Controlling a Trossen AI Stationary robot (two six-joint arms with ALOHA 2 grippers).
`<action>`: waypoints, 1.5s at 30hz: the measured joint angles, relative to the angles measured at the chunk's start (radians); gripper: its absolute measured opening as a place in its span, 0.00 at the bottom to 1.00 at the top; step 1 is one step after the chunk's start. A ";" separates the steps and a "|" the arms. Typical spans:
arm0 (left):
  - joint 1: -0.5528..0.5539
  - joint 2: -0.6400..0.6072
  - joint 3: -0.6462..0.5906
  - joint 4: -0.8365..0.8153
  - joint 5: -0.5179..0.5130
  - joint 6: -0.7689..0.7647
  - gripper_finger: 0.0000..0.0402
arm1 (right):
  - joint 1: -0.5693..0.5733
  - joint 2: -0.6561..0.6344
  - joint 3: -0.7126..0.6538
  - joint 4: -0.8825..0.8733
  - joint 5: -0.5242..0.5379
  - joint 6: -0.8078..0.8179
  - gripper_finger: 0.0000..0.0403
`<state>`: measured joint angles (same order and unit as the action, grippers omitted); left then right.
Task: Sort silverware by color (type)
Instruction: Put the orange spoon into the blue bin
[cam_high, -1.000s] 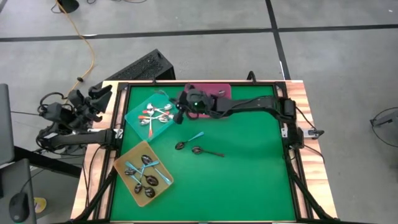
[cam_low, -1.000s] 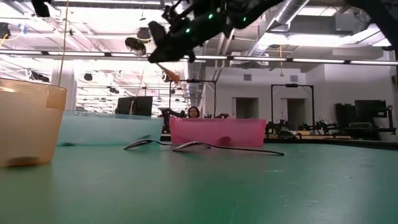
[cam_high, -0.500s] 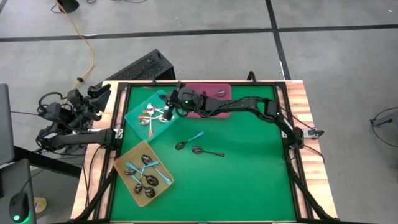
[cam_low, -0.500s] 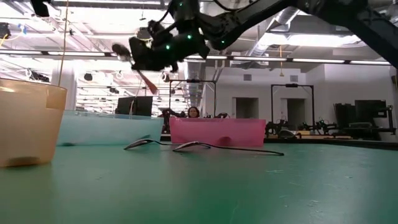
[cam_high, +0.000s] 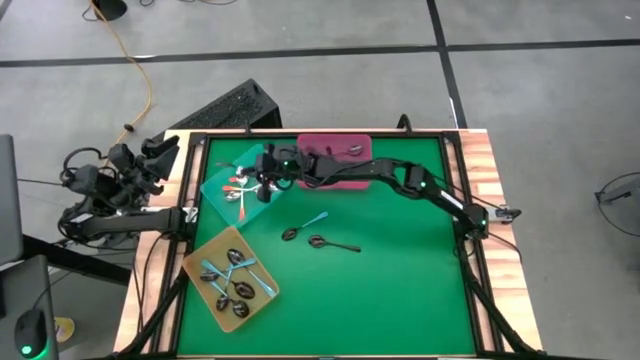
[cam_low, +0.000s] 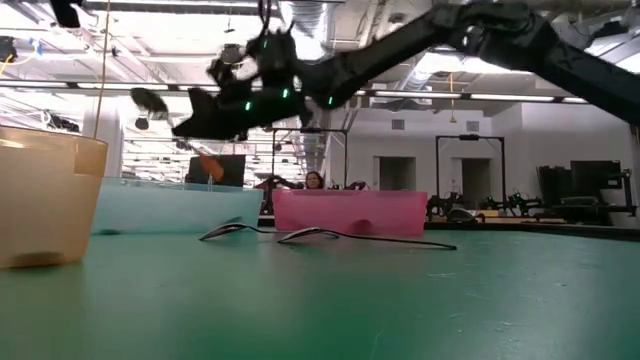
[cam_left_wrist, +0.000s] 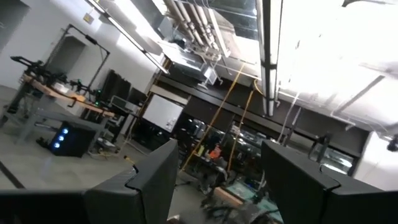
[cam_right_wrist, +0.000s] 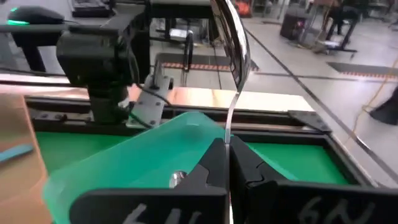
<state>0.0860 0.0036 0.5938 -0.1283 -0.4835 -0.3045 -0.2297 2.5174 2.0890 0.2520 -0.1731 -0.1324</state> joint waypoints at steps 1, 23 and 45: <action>0.000 0.000 0.000 -0.004 0.003 -0.003 0.54 | 0.000 0.013 0.000 0.010 -0.007 0.003 0.02; 0.000 0.000 0.000 -0.015 -0.063 0.003 0.54 | -0.013 0.057 0.001 -0.057 -0.017 -0.033 0.02; 0.000 0.000 0.000 -0.017 -0.131 0.032 0.54 | -0.022 0.057 0.001 -0.077 -0.017 -0.034 0.16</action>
<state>0.0860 0.0037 0.5934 -0.1452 -0.6144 -0.2726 -0.2516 2.5740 2.0895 0.1749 -0.1902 -0.1663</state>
